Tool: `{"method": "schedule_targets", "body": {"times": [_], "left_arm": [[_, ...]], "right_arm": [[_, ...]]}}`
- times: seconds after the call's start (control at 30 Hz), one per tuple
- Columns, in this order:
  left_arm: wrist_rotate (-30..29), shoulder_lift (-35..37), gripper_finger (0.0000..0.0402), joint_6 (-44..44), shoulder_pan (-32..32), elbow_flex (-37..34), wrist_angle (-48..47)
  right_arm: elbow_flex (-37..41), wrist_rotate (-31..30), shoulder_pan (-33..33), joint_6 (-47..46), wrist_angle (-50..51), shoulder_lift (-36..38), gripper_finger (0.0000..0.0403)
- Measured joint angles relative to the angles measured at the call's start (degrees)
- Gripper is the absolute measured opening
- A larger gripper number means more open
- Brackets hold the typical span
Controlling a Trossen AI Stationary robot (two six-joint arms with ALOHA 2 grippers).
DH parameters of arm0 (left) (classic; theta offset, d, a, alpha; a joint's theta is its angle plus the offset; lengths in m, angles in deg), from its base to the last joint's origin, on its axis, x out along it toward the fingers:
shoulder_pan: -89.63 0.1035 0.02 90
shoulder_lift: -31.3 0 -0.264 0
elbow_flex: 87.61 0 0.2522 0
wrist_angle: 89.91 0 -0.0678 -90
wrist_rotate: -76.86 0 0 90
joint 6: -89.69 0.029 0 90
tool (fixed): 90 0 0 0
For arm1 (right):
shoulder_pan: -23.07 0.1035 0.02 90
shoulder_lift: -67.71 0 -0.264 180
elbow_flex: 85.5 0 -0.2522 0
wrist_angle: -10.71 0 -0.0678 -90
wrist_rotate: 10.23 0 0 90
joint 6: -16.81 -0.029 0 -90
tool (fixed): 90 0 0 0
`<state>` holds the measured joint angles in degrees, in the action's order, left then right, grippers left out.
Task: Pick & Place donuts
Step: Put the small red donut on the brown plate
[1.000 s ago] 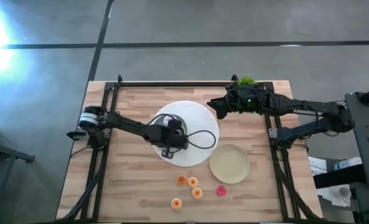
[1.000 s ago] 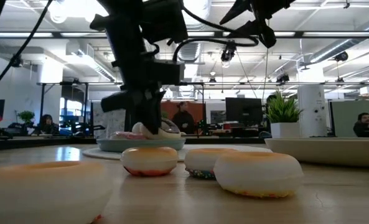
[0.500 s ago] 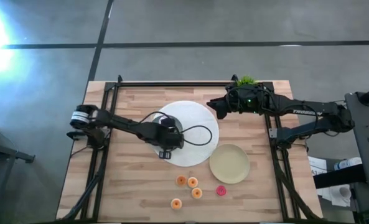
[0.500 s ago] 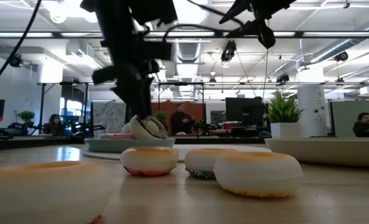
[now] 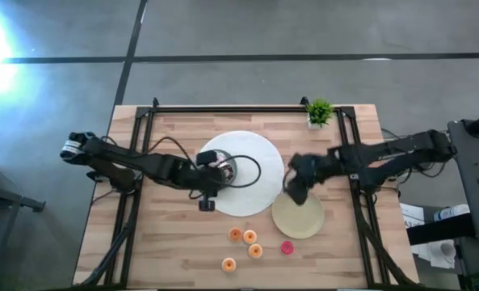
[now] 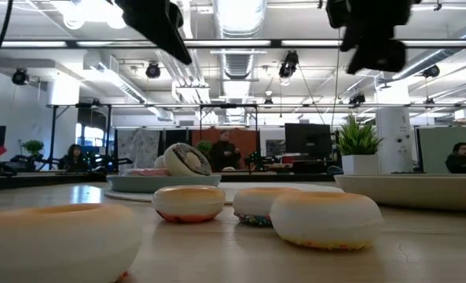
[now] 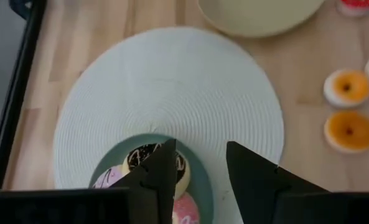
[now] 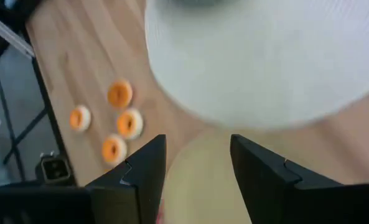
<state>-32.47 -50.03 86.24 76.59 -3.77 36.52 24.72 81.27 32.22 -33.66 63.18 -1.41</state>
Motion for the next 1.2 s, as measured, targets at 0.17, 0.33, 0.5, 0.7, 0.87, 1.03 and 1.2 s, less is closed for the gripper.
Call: {"method": "schedule_targets", "body": {"times": [0.17,0.33,0.5,0.7,0.87,1.03,1.2], "left_arm": [[-0.2,1.1,0.0115,-3.0,-1.1,0.0,0.4],[-0.1,0.8,0.0115,-3.1,-2.4,-0.1,0.4],[-0.1,0.2,0.0115,-2.9,-3.5,-0.1,0.4],[-0.2,0.1,0.0115,-2.8,-3.7,-0.2,0.6],[-0.3,0.1,0.0115,-2.9,-4.2,-0.2,0.3],[-0.2,0.1,0.0115,-2.9,-4.8,-0.2,0.3],[-0.2,0.1,0.0115,-2.6,-5.1,-0.2,0.2]], "right_arm": [[2.8,2.3,10.3,-21.0,-0.4,-3.8,0.0171],[3.2,7.4,21.2,-44.0,-4.5,-8.6,0.0171],[3.2,3.2,28.8,-63.9,-9.9,-15.2,0.0171],[2.0,1.5,30.7,-75.5,-17.4,-25.9,0.0171],[-2.9,1.3,30.5,-75.6,-15.8,-32.1,0.0161],[-8.3,1.4,30.6,-75.6,-7.6,-34.9,0.0144],[-11.5,-1.4,30.6,-76.4,-1.6,-35.7,0.0133]]}}
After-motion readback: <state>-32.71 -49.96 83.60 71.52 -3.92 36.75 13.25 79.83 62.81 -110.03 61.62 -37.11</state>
